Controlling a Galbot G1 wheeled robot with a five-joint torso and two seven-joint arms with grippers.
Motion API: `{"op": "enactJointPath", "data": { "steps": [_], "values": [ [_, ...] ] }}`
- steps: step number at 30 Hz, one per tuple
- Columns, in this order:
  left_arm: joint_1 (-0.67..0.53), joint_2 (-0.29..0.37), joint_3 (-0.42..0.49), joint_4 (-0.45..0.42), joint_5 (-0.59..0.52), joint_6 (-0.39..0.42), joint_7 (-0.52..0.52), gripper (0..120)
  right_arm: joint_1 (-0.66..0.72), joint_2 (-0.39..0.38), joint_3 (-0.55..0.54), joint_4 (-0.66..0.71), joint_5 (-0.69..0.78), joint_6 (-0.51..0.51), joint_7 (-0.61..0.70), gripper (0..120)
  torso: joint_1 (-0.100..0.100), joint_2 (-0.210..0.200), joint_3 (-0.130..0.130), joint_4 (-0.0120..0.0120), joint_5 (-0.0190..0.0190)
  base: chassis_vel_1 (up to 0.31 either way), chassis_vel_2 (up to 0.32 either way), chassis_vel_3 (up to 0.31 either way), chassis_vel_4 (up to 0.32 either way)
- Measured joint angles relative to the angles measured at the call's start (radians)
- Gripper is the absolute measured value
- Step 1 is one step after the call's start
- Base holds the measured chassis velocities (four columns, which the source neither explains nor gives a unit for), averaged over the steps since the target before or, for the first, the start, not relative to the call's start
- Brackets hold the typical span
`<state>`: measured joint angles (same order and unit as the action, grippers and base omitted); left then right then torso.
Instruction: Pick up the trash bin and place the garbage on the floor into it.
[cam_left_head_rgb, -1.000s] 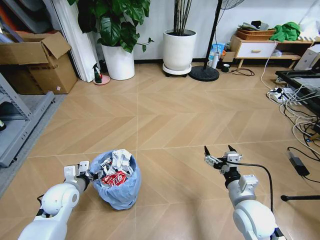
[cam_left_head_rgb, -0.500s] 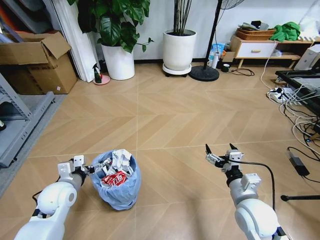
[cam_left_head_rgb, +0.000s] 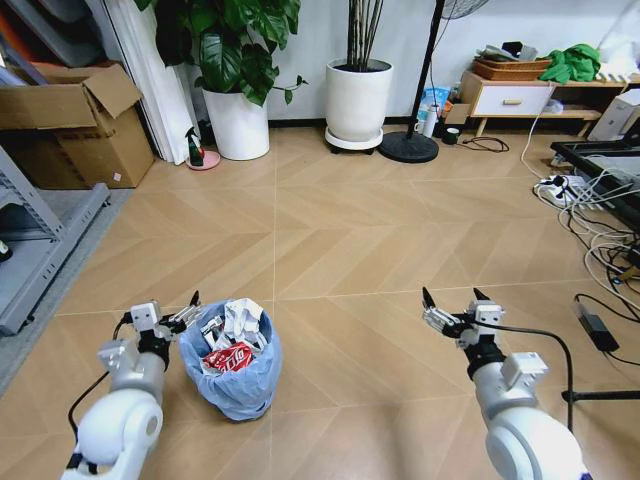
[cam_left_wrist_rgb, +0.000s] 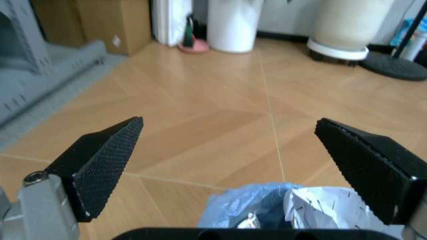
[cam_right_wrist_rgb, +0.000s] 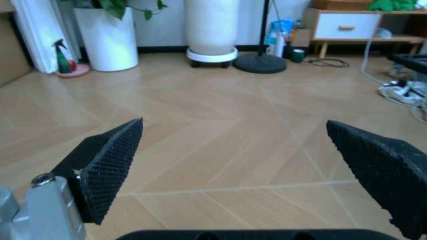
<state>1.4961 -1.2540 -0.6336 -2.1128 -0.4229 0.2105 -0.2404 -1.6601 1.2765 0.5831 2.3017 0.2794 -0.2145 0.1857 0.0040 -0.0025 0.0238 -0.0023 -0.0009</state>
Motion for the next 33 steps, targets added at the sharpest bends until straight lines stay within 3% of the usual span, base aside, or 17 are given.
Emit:
{"op": "enactJointPath", "data": {
  "steps": [7, 17, 33],
  "values": [
    [0.137, -0.115, -0.021, -0.156, 0.159, -0.019, 0.031, 100, -0.14, 0.089, -0.001, 0.113, -0.109, 0.027, -0.005, 100, 0.0, 0.0, 0.0, 0.0, 0.0001, 0.0, 0.0, 0.0, 0.0],
    [0.218, -0.14, -0.018, -0.224, 0.189, -0.035, 0.039, 100, -0.187, 0.12, -0.008, 0.162, -0.164, 0.069, -0.024, 100, 0.0, 0.0, 0.0, 0.0, 0.0, 0.0, 0.0, 0.0, 0.0],
    [0.219, -0.141, -0.014, -0.228, 0.183, -0.015, 0.036, 100, -0.18, 0.124, 0.005, 0.156, -0.185, 0.072, -0.023, 100, 0.0, 0.0, 0.0, 0.0, 0.0, 0.0, 0.0, 0.0, 0.0]
  ]
}}
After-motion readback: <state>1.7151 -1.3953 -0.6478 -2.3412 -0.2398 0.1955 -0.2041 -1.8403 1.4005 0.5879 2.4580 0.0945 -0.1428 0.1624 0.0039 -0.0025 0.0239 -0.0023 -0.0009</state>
